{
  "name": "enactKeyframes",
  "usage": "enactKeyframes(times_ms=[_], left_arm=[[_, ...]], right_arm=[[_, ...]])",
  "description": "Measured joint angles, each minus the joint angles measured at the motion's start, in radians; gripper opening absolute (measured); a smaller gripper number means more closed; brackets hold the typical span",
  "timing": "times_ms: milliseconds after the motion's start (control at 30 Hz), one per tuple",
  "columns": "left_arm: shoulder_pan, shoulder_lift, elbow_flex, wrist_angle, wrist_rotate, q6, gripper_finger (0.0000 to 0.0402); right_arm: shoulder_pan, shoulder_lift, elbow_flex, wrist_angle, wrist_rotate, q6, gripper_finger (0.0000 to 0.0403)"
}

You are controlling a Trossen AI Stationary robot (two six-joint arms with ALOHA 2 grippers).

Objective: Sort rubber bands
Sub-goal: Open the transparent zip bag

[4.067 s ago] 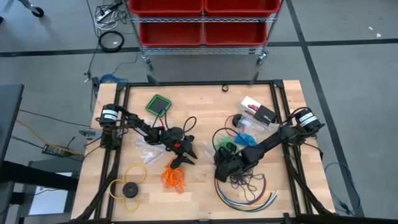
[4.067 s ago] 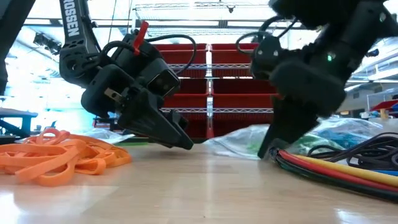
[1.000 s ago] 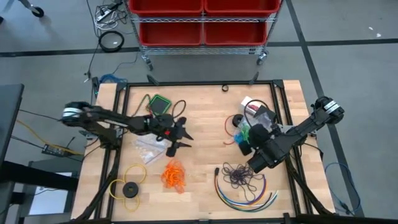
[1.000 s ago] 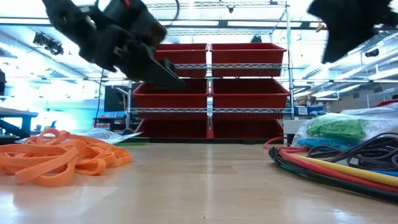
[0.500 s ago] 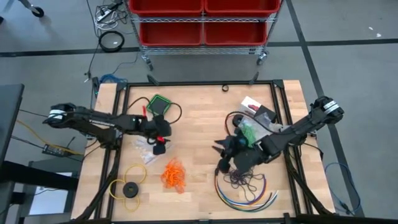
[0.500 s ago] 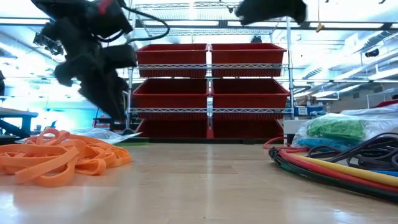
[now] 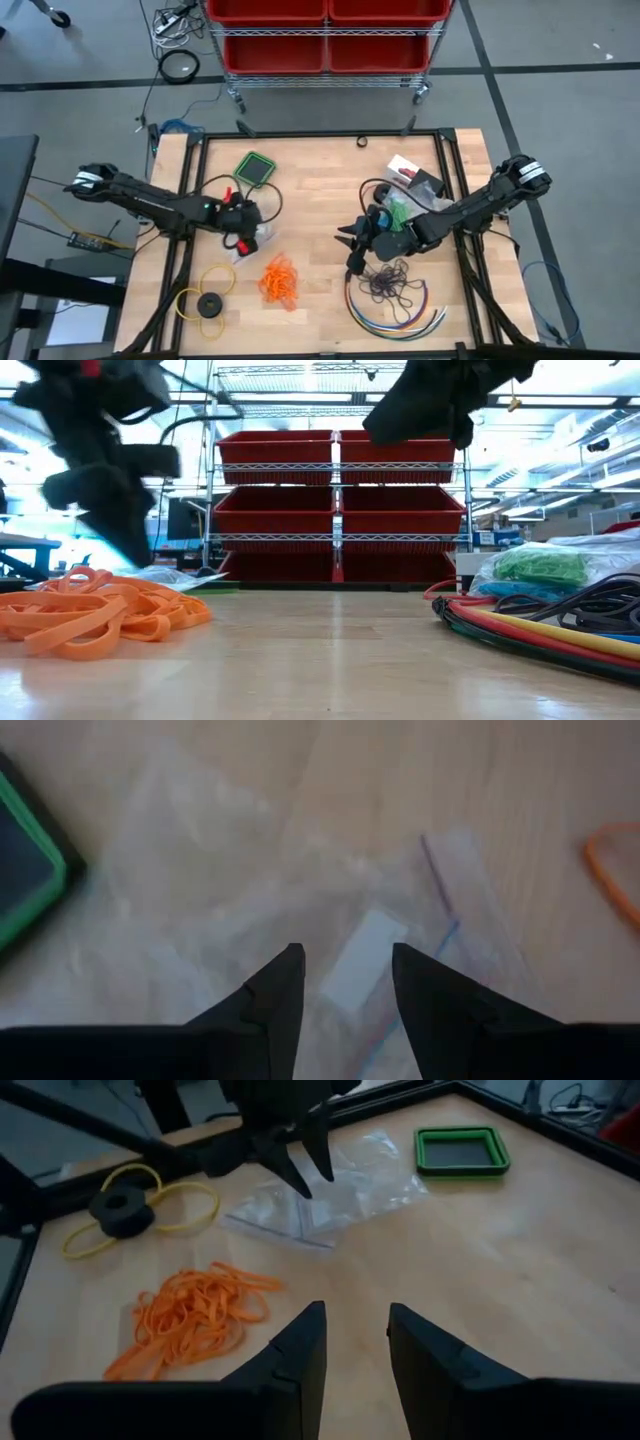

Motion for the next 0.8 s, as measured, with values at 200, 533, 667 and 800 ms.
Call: enactKeyframes(times_ms=[200, 533, 667, 800], left_arm=[[-0.036, -0.095, -0.152, 0.1, 0.002, -0.124, 0.016], [-0.031, -0.106, -0.302, 0.296, 0.021, -0.102, 0.0134], [-0.031, -0.105, -0.295, 0.321, 0.026, -0.05, 0.0061], [-0.031, -0.102, -0.249, 0.301, 0.039, 0.014, 0.001]], right_arm=[[0.0, 0.0, -0.015, 0.058, -0.009, -0.038, 0.01], [-0.024, 0.0, -0.016, 0.163, -0.014, -0.144, 0.01], [-0.04, 0.0, -0.016, 0.169, -0.043, -0.145, 0.01], [-0.04, 0.0, -0.016, 0.174, -0.048, -0.145, 0.01]])
